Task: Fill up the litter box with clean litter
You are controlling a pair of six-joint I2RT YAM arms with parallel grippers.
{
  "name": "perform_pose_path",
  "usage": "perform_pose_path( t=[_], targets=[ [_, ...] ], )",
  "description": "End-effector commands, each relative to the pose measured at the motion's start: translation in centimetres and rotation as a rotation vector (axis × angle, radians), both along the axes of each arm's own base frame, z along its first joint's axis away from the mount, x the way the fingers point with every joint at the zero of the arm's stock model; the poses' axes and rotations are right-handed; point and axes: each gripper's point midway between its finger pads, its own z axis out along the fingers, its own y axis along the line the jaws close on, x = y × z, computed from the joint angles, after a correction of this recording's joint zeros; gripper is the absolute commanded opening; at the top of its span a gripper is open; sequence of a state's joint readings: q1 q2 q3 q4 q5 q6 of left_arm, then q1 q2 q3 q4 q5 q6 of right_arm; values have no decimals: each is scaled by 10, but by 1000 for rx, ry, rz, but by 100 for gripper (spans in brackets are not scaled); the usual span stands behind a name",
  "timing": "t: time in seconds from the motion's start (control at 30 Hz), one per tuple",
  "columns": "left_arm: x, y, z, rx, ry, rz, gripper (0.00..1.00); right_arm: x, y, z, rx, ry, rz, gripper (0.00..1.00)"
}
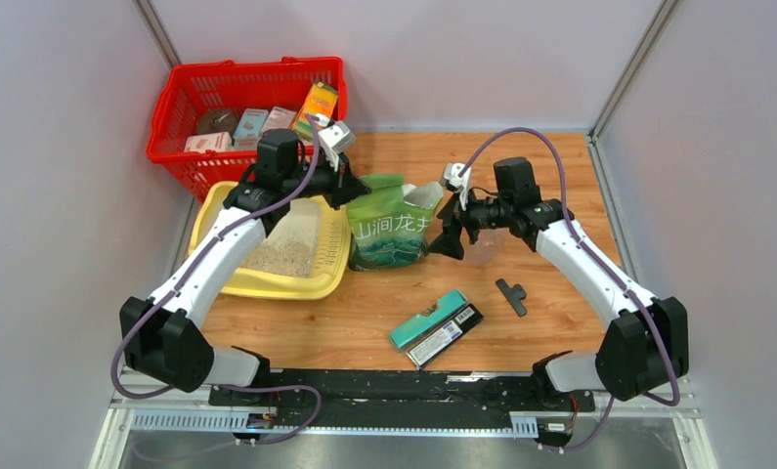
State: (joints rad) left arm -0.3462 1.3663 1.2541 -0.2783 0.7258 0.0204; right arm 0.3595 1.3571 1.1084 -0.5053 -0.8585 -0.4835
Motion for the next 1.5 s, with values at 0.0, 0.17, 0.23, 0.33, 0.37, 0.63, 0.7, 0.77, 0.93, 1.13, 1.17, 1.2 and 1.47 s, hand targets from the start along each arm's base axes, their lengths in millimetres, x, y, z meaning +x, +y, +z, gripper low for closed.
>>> perform_pose_path(
  t=[0.0,0.17,0.23,0.33,0.37,0.63,0.7,0.77,0.93,1.13,1.17,1.2,1.47],
  targets=[
    [-8,6,35,-46,-96,10,0,25,4,13,27,-121,-47,95],
    [-9,7,33,-37,-102,6,0,48,-1,12,14,-90,-159,95],
    [-9,7,34,-37,-103,7,0,49,0,14,28,-75,-155,95],
    [-8,7,33,-34,-104,6,0,49,7,21,69,-88,-128,94],
    [-8,7,33,-34,-102,5,0,47,11,22,73,-91,-114,94],
    [-7,6,31,-35,-94,9,0,37,28,23,94,-83,-30,90],
    [-7,6,31,-35,-93,8,0,34,32,22,98,-76,-14,89],
    [-7,6,31,-35,-93,8,0,34,36,23,105,-77,-4,87],
    [-8,6,30,-34,-87,7,0,38,43,31,139,-68,2,77],
    [-8,7,28,-26,-85,8,0,42,48,32,155,-67,4,67],
    [-8,7,29,-26,-88,9,0,41,48,33,158,-70,2,66],
    [-9,7,29,-25,-85,7,0,42,48,34,162,-78,-3,63],
    [-8,9,29,-8,-88,7,0,48,50,30,160,-99,-8,37]
  ],
)
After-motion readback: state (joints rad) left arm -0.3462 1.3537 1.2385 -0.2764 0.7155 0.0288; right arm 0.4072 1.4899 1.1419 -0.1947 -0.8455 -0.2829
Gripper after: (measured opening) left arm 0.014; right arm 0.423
